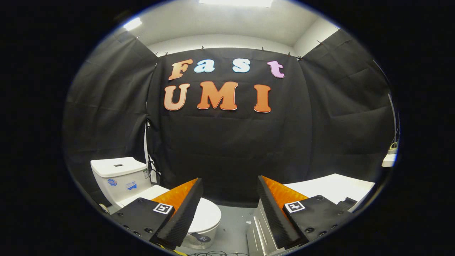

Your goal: Open the toilet lid.

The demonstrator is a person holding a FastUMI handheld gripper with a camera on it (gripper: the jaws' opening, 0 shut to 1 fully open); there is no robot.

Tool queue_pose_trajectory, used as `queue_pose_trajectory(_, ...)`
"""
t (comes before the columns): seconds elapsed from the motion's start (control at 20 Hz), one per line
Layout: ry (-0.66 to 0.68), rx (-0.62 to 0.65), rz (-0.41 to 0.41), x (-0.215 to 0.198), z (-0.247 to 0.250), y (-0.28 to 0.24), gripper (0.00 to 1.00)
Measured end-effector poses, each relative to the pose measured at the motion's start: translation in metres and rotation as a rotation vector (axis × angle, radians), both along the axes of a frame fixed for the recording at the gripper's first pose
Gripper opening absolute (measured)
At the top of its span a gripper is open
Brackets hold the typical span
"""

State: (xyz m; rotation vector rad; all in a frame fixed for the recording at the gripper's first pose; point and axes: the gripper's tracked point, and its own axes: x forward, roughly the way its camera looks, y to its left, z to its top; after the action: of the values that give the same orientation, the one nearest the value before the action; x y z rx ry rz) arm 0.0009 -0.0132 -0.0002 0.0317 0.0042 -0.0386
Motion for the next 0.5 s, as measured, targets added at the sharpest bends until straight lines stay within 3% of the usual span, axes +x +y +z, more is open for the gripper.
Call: queue_pose_trajectory(0.5,0.022,0.051,-0.024,-0.0001,-0.0064,-0.0085,0.98)
